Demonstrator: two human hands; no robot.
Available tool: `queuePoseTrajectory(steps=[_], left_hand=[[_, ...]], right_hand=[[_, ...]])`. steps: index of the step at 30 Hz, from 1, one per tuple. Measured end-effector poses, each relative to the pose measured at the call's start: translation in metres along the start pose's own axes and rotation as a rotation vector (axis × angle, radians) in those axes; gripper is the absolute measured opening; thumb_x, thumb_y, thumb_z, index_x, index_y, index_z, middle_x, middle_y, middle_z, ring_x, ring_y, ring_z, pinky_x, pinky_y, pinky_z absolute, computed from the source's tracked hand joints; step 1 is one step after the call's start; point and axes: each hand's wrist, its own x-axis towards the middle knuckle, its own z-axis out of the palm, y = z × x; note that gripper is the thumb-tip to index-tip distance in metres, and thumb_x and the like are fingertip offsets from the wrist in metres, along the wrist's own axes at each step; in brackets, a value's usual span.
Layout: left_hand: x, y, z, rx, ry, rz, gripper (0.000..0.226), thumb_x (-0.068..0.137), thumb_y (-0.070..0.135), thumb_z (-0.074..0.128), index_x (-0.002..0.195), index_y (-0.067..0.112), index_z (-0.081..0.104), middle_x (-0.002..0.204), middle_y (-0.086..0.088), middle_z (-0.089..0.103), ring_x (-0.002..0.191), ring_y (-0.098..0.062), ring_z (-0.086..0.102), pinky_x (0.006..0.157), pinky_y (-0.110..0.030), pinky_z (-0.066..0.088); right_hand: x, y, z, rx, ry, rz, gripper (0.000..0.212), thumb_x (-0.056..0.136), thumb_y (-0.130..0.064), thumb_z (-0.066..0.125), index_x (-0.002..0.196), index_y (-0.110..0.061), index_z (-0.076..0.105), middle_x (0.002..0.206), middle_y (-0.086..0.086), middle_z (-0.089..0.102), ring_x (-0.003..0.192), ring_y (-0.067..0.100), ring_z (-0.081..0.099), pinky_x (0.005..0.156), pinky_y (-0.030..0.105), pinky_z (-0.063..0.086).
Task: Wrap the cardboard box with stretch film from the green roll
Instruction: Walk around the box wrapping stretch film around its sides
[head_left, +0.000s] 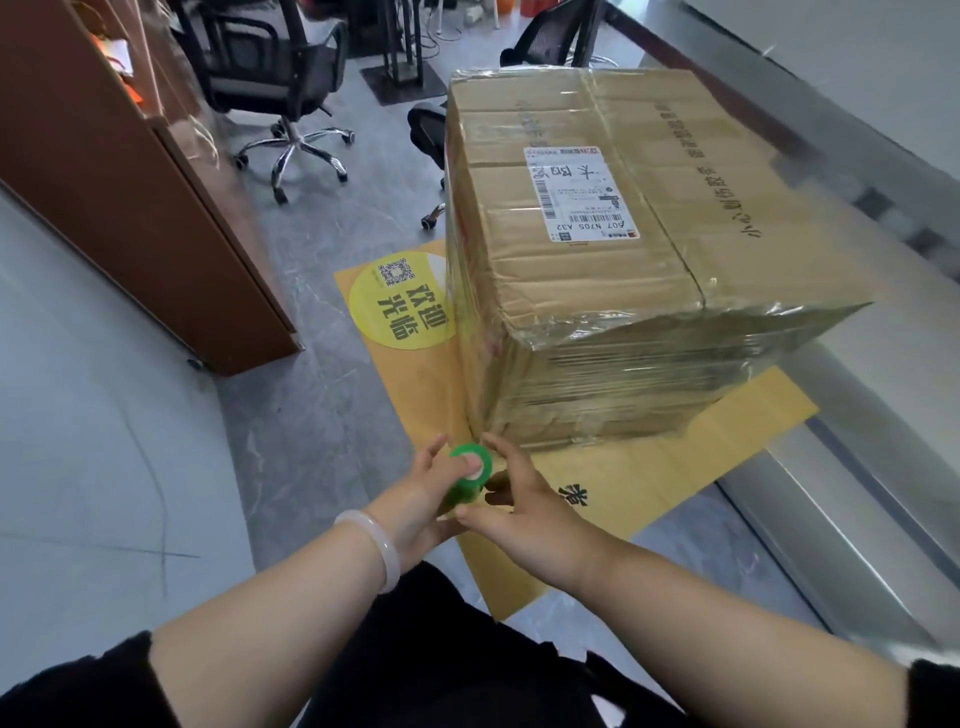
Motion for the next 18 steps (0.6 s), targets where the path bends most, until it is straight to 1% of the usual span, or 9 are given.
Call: queuePoseTrajectory(steps=[1, 3, 5, 7, 9, 11, 14, 16, 18], left_hand=[[-0.001, -0.002, 0.005, 0.002, 0.001, -0.009, 0.068, 0.091, 0.021, 0.067, 0.147, 0.036, 0.031, 0.133, -0.010, 0.057, 0.110, -0.025, 0.064, 0.083, -0.040, 0.057], [0.002, -0.007, 0.015, -0.007, -0.014, -0.025, 0.074, 0.094, 0.017, 0.064, 0.150, 0.041, 0.023, 0.137, -0.007, 0.055, 0.112, -0.024, 0.063, 0.088, -0.041, 0.055], [0.007, -0.010, 0.027, -0.023, -0.062, -0.049, 0.100, 0.086, 0.017, 0.072, 0.158, 0.040, 0.007, 0.143, -0.006, 0.050, 0.112, -0.023, 0.062, 0.088, -0.040, 0.054], [0.012, -0.012, 0.040, -0.014, -0.109, -0.073, 0.115, 0.076, 0.019, 0.075, 0.159, 0.040, -0.002, 0.145, -0.007, 0.050, 0.111, -0.023, 0.063, 0.094, -0.042, 0.052], [0.017, -0.015, 0.049, -0.033, -0.126, -0.078, 0.121, 0.068, 0.023, 0.078, 0.159, 0.038, 0.000, 0.145, -0.009, 0.051, 0.114, -0.025, 0.062, 0.104, -0.048, 0.049], [0.021, -0.017, 0.055, -0.040, -0.113, -0.075, 0.118, 0.066, 0.022, 0.079, 0.159, 0.036, 0.008, 0.138, -0.008, 0.058, 0.109, -0.022, 0.064, 0.105, -0.048, 0.046], [0.021, -0.024, 0.061, -0.065, -0.083, -0.045, 0.124, 0.057, 0.021, 0.081, 0.159, 0.032, 0.011, 0.123, -0.008, 0.066, 0.099, -0.019, 0.068, 0.098, -0.041, 0.049], [0.020, -0.031, 0.067, -0.074, -0.054, -0.033, 0.124, 0.061, 0.018, 0.083, 0.159, 0.032, 0.009, 0.129, -0.013, 0.061, 0.101, -0.022, 0.067, 0.095, -0.044, 0.051], [0.019, -0.036, 0.073, -0.072, -0.024, 0.002, 0.123, 0.058, 0.019, 0.084, 0.157, 0.035, 0.013, 0.136, -0.019, 0.057, 0.105, -0.027, 0.068, 0.100, -0.051, 0.049]], right_hand=[[-0.002, 0.002, 0.000, -0.020, 0.002, 0.002, 0.075, 0.076, -0.047, 0.066, 0.140, -0.046, 0.027, 0.132, -0.005, 0.043, 0.123, 0.010, 0.046, 0.103, 0.034, 0.041], [-0.003, 0.006, -0.004, -0.002, 0.043, 0.026, 0.071, 0.068, -0.051, 0.066, 0.131, -0.045, 0.035, 0.133, -0.008, 0.043, 0.122, 0.008, 0.046, 0.102, 0.035, 0.043], [-0.002, 0.012, -0.011, 0.052, 0.110, 0.070, 0.060, 0.062, -0.052, 0.067, 0.115, -0.045, 0.040, 0.128, -0.012, 0.048, 0.113, 0.007, 0.054, 0.095, 0.038, 0.049], [-0.002, 0.018, -0.019, 0.063, 0.162, 0.099, 0.050, 0.064, -0.045, 0.069, 0.104, -0.044, 0.039, 0.118, -0.014, 0.054, 0.102, 0.008, 0.061, 0.089, 0.039, 0.053], [-0.007, 0.021, -0.024, 0.051, 0.177, 0.102, 0.052, 0.068, -0.039, 0.072, 0.106, -0.043, 0.036, 0.112, -0.016, 0.058, 0.095, 0.004, 0.061, 0.087, 0.033, 0.053], [-0.009, 0.022, -0.029, 0.032, 0.176, 0.068, 0.061, 0.071, -0.032, 0.073, 0.116, -0.045, 0.034, 0.114, -0.018, 0.058, 0.093, -0.001, 0.060, 0.086, 0.025, 0.051], [-0.006, 0.028, -0.035, -0.038, 0.174, 0.017, 0.073, 0.067, -0.032, 0.072, 0.130, -0.048, 0.039, 0.125, -0.010, 0.049, 0.111, 0.002, 0.051, 0.098, 0.023, 0.043], [-0.006, 0.035, -0.040, -0.078, 0.164, -0.020, 0.068, 0.062, -0.036, 0.070, 0.126, -0.043, 0.046, 0.127, -0.010, 0.045, 0.115, 0.000, 0.046, 0.096, 0.013, 0.037], [-0.006, 0.041, -0.049, -0.051, 0.126, -0.038, 0.058, 0.065, -0.033, 0.074, 0.115, -0.043, 0.047, 0.129, -0.014, 0.045, 0.114, -0.004, 0.047, 0.092, 0.008, 0.037]])
